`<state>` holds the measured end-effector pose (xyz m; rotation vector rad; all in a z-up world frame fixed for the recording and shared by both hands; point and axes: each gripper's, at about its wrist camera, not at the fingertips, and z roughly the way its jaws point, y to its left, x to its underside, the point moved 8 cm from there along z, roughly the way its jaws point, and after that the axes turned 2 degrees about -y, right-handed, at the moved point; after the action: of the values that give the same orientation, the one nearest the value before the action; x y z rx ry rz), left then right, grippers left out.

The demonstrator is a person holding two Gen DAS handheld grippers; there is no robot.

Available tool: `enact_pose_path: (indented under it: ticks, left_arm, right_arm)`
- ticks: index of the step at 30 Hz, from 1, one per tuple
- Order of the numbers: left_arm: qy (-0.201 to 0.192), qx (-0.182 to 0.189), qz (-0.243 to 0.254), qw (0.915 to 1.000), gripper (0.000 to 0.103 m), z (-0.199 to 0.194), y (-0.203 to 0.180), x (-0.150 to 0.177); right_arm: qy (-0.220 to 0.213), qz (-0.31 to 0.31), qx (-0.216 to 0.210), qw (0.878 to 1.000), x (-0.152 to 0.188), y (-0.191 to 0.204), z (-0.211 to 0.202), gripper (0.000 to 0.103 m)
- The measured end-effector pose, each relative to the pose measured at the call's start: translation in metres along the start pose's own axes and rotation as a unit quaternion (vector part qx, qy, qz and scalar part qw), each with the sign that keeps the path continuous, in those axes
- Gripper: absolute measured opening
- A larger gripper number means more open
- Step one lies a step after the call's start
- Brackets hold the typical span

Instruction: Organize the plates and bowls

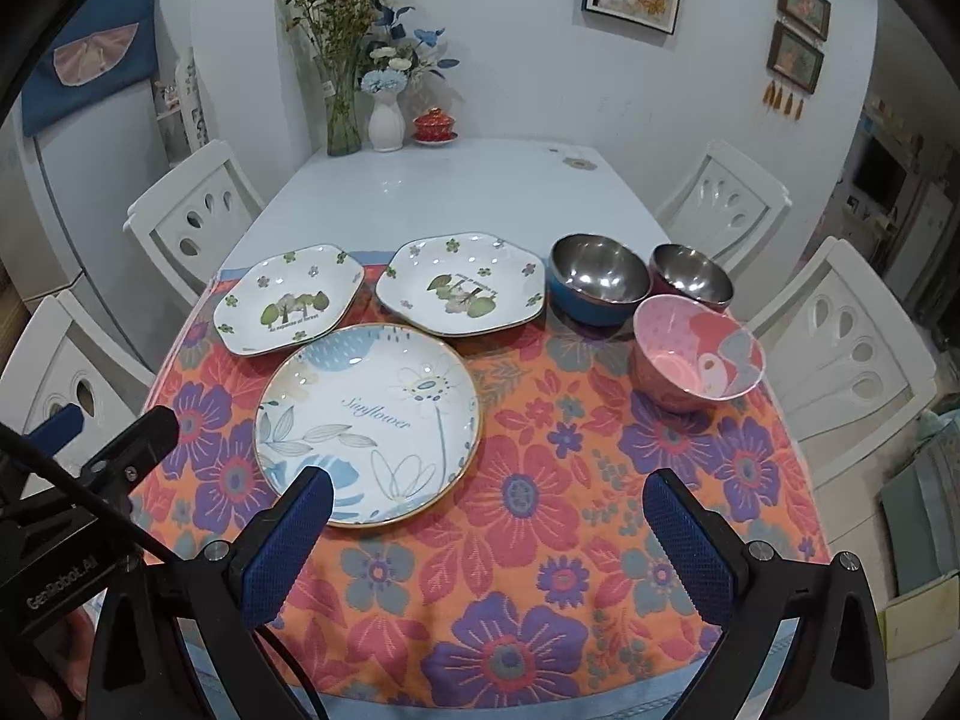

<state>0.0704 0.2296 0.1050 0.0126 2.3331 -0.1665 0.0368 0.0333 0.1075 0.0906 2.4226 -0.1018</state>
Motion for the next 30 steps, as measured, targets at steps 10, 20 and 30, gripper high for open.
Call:
enact_pose_path:
  ticks: [10, 20, 30]
  left_arm:
    - [0.013, -0.004, -0.007, 0.9999, 0.102, 0.005, 0.003, 0.004]
    - [0.021, 0.000, 0.004, 0.9998, 0.102, 0.007, -0.007, 0.008]
    - [0.028, 0.003, 0.004, 0.9996, 0.102, 0.009, -0.008, 0.010]
  right_arm:
    - [0.020, 0.007, -0.012, 1.000, 0.007, -0.003, 0.010, 0.103]
    - [0.030, 0.016, -0.012, 0.999, 0.011, -0.010, 0.013, 0.103]
    - [0.041, 0.022, -0.013, 0.999, 0.014, -0.014, 0.017, 0.103]
